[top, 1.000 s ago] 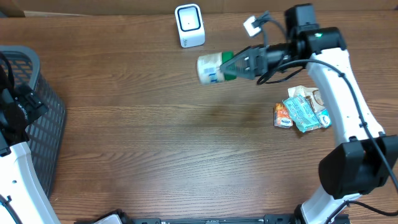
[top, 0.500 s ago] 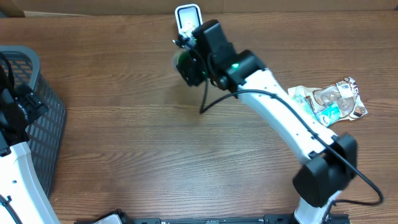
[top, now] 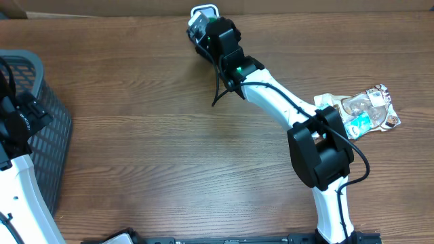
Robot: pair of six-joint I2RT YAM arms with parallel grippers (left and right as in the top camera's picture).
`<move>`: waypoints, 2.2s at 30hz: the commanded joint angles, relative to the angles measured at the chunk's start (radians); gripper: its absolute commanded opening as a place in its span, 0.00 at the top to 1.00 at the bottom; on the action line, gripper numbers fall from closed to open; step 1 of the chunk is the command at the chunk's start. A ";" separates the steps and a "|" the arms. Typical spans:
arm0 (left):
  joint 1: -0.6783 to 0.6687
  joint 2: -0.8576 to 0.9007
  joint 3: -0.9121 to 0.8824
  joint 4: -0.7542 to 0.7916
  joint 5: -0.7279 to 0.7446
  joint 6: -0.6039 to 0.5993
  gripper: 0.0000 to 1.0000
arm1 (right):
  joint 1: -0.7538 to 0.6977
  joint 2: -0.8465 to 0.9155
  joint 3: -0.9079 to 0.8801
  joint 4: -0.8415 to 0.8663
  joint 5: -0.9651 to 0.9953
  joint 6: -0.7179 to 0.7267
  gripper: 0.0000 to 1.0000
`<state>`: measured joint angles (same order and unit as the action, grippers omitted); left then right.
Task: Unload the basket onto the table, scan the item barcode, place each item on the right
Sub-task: 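Hold the jar's label up against the white scanner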
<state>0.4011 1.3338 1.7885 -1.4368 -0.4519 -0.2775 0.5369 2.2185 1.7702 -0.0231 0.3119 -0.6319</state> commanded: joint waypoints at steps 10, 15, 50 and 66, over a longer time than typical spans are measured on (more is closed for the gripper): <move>0.004 0.002 0.008 0.000 0.001 0.016 0.01 | -0.036 0.066 0.014 0.359 -0.018 -0.277 0.39; 0.004 0.002 0.008 0.000 0.001 0.016 0.00 | -0.036 0.115 0.014 0.417 -0.033 -0.406 0.40; 0.004 0.002 0.009 0.000 0.001 0.016 0.00 | 0.056 0.162 0.014 0.471 -0.010 -0.607 0.41; 0.004 0.002 0.009 0.000 0.001 0.016 0.01 | 0.227 -0.089 0.014 0.034 0.087 -0.137 0.36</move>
<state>0.4011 1.3338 1.7885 -1.4372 -0.4519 -0.2775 0.7223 2.2879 1.7683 0.0475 0.3779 -0.9886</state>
